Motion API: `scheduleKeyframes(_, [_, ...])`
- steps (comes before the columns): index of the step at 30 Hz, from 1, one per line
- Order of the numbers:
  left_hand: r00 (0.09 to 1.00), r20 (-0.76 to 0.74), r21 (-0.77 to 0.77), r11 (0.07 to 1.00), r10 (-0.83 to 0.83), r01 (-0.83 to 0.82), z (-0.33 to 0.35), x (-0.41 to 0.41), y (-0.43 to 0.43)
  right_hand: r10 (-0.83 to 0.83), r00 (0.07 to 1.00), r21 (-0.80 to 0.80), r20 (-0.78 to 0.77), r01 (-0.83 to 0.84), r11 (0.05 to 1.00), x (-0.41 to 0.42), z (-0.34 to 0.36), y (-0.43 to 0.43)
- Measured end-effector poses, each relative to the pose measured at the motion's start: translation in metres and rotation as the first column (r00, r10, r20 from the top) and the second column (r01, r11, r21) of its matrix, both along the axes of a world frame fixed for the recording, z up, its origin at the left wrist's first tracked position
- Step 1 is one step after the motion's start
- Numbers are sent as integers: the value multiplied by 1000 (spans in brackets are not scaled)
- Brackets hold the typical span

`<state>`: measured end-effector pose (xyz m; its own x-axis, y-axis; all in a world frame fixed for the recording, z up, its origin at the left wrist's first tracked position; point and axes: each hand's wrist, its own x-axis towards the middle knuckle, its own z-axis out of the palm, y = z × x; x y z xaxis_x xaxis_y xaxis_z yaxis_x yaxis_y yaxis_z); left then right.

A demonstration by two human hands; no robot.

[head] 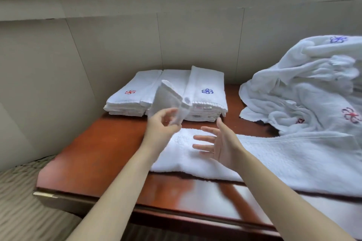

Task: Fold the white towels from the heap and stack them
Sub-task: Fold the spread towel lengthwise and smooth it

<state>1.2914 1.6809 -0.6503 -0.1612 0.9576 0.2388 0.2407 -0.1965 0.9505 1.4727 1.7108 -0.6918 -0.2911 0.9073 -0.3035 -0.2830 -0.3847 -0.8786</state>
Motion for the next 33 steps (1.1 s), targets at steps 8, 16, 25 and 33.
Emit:
scheduleKeyframes(8, [769,-415,-201,874,-486,443,-15,57,-13,-168,941,-92,294,202,975,48,-5,2])
scheduleKeyframes(16, [885,-464,-22,999,-35,28,-16,30,17,-335,786,185,521,279,942,100,10,0])
scheduleKeyframes(25, [847,-488,-482,874,-211,-60,-40,38,34,-136,691,68,710,124,990,141,5,-16])
scheduleKeyframes(33, [820,-522,-502,862,-234,-74,-34,57,34,-521,424,437,741,286,853,145,-5,-13])
